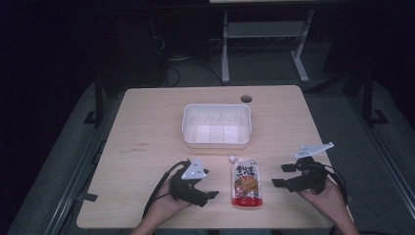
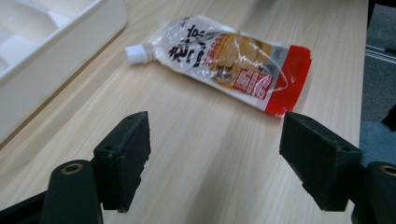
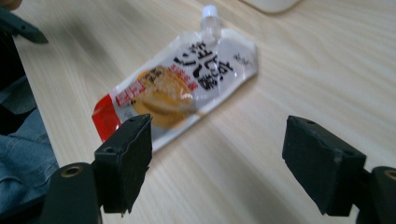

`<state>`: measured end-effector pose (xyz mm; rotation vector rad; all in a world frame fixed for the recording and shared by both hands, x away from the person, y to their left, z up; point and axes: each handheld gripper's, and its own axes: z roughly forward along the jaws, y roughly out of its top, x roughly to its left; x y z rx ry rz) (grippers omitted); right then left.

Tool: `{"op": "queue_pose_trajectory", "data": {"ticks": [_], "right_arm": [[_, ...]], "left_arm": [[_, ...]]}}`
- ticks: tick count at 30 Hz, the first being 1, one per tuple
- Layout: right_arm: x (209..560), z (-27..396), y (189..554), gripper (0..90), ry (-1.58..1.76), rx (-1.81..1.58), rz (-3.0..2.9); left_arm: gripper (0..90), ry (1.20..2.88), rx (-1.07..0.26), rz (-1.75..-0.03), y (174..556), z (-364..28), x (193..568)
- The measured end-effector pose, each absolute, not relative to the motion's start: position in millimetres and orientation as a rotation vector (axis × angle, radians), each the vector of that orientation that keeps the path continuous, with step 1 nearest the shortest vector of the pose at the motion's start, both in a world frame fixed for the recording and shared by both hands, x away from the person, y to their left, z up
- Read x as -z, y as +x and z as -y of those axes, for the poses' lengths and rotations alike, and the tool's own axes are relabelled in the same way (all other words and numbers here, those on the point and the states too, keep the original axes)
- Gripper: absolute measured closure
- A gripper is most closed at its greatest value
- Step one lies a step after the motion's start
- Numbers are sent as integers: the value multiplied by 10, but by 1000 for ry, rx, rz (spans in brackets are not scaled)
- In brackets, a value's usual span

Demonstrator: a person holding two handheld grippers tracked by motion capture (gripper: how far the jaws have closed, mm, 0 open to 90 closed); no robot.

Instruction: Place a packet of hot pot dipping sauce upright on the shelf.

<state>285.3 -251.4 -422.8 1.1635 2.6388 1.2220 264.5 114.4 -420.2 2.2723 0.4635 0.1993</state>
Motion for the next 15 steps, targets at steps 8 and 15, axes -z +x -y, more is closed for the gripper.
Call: {"op": "queue_pose_trajectory", "data": {"ticks": [8, 15], "right_arm": [[4246, 2316, 3063, 278, 1150, -1201, -2693], [4263, 2162, 3296, 306, 1164, -1182, -2715]], "left_arm": [[276, 2312, -107, -452, 2752, -890, 4228], [354, 2342, -109, -425, 2829, -626, 4262]]}}
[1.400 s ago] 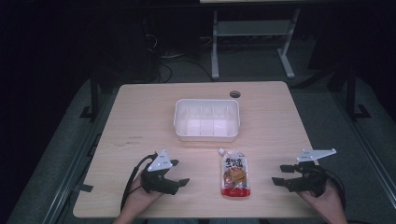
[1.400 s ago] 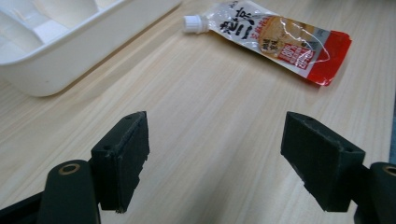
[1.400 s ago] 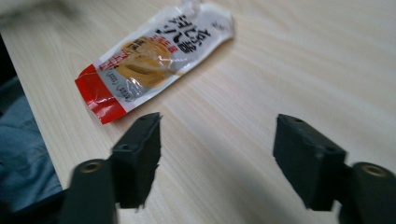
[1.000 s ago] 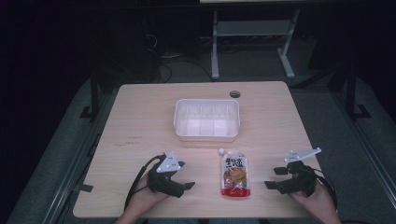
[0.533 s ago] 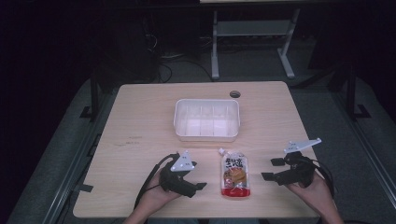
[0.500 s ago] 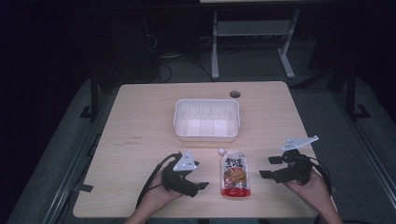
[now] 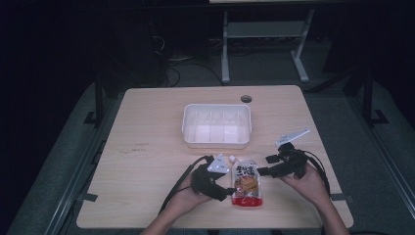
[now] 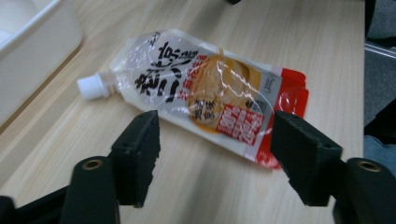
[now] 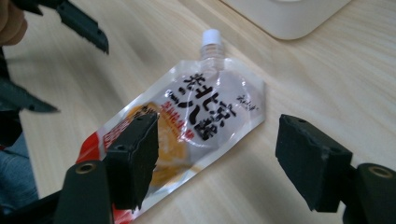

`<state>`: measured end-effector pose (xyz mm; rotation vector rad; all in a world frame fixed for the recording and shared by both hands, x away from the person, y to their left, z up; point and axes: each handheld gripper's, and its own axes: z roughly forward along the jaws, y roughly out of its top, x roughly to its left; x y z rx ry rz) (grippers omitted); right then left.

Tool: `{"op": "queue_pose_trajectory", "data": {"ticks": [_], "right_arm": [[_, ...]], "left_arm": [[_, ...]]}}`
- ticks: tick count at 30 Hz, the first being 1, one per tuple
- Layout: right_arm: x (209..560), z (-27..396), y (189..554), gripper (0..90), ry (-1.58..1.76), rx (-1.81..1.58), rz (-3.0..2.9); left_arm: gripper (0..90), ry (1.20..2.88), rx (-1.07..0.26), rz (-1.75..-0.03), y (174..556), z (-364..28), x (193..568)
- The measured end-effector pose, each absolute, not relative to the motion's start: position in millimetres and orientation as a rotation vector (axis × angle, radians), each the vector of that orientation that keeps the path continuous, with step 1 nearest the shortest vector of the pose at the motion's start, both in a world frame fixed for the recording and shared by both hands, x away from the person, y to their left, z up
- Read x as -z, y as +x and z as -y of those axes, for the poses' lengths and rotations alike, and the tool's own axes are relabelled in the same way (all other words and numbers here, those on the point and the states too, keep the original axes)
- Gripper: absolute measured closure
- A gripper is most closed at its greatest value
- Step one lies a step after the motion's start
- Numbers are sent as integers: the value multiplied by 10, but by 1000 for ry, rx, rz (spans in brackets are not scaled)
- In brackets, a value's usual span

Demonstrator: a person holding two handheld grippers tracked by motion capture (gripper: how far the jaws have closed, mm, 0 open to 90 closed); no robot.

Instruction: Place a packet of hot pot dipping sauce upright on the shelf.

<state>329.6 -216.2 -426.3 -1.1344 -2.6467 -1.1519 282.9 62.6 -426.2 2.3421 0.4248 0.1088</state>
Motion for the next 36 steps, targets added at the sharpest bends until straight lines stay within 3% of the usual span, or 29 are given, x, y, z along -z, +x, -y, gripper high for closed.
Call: {"op": "queue_pose_trajectory", "data": {"ticks": [5, 12, 19, 36], "right_arm": [[4352, 2153, 3418, 335, -1165, 1123, 2603], [4475, 2108, 3512, 444, -1188, 1026, 2577], [4501, 2078, 3507, 550, -1186, 986, 2567], [4526, 2059, 3516, 598, -1245, 948, 2483]], "left_arm": [[488, 2349, -111, -432, 2911, -482, 4306], [618, 2375, -51, -476, 3013, -343, 4425], [656, 2441, -44, -484, 3009, -272, 4507], [697, 2454, -60, -485, 2991, -287, 4552]]}}
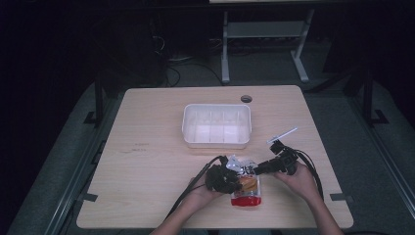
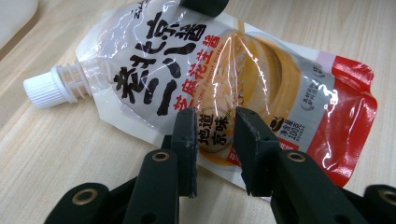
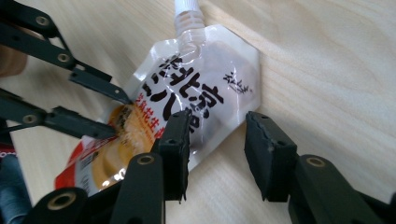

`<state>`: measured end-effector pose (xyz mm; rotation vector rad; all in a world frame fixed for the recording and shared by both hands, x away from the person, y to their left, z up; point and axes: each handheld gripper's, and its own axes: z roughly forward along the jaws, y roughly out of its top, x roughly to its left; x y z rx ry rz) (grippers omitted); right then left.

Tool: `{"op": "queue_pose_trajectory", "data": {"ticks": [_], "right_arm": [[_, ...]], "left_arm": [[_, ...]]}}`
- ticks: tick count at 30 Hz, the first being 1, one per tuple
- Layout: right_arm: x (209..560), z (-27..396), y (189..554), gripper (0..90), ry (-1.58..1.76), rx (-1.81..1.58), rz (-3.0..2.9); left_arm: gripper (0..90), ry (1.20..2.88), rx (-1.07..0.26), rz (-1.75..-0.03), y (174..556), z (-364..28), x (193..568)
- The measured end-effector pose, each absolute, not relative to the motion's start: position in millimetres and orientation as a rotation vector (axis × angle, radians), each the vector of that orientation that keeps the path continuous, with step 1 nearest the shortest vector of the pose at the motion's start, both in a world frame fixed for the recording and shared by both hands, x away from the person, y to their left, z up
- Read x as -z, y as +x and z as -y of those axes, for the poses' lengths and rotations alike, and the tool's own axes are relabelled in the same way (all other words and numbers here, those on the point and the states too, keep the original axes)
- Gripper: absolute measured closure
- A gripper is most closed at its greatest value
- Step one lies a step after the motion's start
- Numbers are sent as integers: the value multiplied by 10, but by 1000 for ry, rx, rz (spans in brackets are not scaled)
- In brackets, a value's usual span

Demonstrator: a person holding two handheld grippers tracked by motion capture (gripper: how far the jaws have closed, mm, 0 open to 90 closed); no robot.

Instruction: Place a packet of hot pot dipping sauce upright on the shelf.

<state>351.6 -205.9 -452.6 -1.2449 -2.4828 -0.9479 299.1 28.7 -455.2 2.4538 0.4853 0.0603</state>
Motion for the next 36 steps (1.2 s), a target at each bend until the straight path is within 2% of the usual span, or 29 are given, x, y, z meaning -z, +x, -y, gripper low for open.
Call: {"op": "queue_pose_trajectory", "data": {"ticks": [15, 18, 19, 23, 24, 26, 29, 34, 36], "right_arm": [[4610, 2032, 3555, 583, -1250, 935, 2381], [4649, 2024, 3562, 671, -1258, 974, 2363], [4649, 2024, 3562, 671, -1258, 974, 2363], [4627, 2039, 3529, 825, -1239, 1051, 2383], [4609, 2050, 3499, 872, -1231, 1084, 2394], [4601, 2056, 3489, 880, -1226, 1097, 2398], [4559, 2066, 3452, 893, -1199, 1128, 2432], [4449, 2076, 3372, 897, -1146, 1204, 2461], [4426, 2085, 3356, 897, -1133, 1220, 2460]], "left_arm": [[703, 2451, -48, -488, 2998, -307, 4570], [704, 2451, -54, -489, 2991, -303, 4570], [704, 2452, -55, -490, 2989, -302, 4570], [696, 2450, -47, -497, 3003, -312, 4568], [624, 2441, -56, -519, 3003, -317, 4569], [599, 2426, -46, -547, 3015, -345, 4570], [474, 2419, -36, -577, 3026, -385, 4575], [337, 2371, 25, -633, 3075, -489, 4578], [315, 2343, 49, -653, 3094, -527, 4575]]}}
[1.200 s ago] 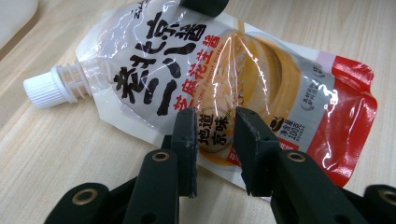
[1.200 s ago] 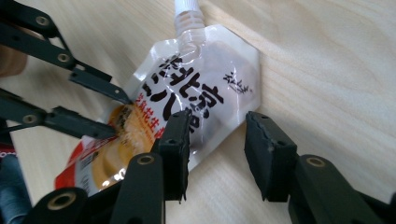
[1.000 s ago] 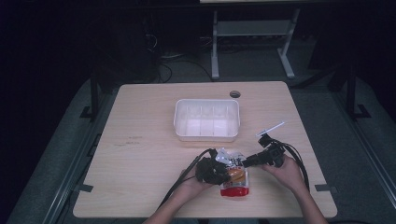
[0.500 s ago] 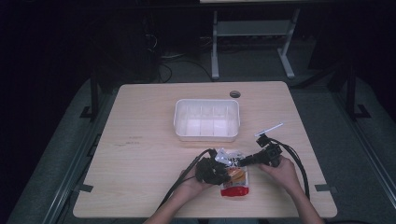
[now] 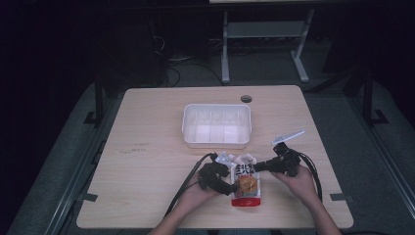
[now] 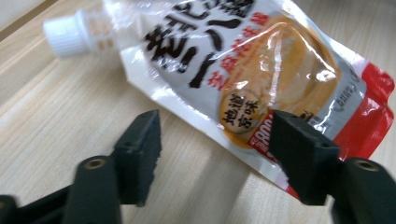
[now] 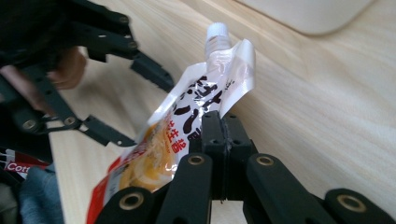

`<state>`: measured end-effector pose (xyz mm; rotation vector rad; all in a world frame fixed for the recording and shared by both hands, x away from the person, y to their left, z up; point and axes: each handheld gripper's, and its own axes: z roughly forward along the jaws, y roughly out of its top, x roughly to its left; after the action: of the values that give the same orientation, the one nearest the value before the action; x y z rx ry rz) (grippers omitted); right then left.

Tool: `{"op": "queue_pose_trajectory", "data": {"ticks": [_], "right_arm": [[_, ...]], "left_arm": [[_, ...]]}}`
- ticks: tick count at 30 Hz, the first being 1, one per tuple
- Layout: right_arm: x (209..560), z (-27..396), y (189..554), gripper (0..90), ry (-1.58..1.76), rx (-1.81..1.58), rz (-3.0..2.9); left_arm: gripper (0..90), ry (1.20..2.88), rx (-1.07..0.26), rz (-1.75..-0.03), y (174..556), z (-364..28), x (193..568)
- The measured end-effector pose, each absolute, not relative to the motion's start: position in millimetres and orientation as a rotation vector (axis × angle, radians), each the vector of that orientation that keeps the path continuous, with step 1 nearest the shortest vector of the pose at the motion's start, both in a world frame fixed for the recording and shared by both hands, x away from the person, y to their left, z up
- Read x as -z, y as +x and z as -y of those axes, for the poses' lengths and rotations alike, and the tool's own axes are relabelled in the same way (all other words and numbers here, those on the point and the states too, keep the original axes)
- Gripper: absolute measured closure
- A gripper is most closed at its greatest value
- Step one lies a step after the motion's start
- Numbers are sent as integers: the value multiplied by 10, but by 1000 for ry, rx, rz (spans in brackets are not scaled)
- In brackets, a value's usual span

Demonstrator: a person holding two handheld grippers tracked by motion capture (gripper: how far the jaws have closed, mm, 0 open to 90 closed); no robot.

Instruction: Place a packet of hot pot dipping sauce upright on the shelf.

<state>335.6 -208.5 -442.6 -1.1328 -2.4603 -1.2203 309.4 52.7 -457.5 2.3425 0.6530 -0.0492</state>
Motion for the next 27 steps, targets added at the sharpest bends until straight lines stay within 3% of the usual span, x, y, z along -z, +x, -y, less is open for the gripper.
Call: {"op": "queue_pose_trajectory", "data": {"ticks": [3, 7, 11, 19, 27], "right_arm": [[4324, 2118, 3275, 897, -1062, 1294, 2457], [4263, 2132, 3224, 898, -1009, 1344, 2453], [4193, 2140, 3179, 898, -953, 1388, 2447], [4094, 2202, 3115, 897, -882, 1453, 2443], [4045, 2251, 3080, 873, -769, 1509, 2421]], "left_arm": [[274, 2264, 145, -683, 3137, -582, 4567], [305, 2196, 255, -677, 3167, -601, 4562], [426, 2137, 333, -666, 3181, -606, 4539], [820, 2101, 343, -616, 3164, -641, 4448], [893, 2157, 282, -519, 3080, -585, 4312]]}}
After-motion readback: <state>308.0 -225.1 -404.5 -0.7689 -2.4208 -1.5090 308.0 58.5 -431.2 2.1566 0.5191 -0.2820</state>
